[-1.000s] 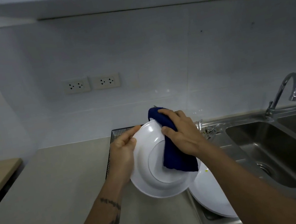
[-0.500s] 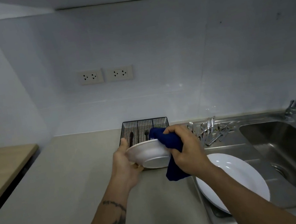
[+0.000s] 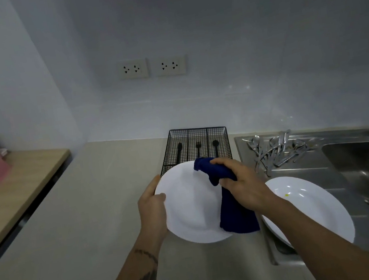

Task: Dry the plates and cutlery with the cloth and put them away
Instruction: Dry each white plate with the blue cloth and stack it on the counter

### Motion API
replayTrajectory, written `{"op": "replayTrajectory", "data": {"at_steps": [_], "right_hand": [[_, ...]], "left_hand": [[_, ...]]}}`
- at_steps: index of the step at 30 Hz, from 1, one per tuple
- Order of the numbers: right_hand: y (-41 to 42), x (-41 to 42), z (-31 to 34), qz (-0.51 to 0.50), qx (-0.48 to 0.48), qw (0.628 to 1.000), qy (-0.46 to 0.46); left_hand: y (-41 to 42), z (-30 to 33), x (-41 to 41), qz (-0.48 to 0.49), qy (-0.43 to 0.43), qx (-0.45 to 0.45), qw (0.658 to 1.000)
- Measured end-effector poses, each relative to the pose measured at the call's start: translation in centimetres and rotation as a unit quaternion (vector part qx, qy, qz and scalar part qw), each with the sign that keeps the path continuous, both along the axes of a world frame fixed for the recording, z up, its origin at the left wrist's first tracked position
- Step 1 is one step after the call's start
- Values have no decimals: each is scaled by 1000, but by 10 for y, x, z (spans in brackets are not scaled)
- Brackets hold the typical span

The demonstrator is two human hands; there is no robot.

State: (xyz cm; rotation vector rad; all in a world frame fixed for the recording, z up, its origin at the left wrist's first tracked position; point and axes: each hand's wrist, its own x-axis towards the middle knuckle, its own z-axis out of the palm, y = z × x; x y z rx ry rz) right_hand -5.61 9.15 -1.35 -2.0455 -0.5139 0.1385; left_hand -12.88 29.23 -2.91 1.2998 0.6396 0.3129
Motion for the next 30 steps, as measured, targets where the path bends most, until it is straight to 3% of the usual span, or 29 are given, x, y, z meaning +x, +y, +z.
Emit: {"op": "replayTrajectory", "data": {"at_steps": [10,21,25,30], "right_hand": [[18,-21,-24,6,-59,996,68],[14,-32,-44,-3,-102,990,92],[10,-32,-48,-11,-109,991,78],[5,-35,-59,-33,-150,988,-35]], "left_hand": [[13,-70,-22,24,42,22,999],[16,-102,-19,31,55,21,998],[19,-109,-16,21,81,102,991],[19,-113,-17,-1,99,213,972]]}}
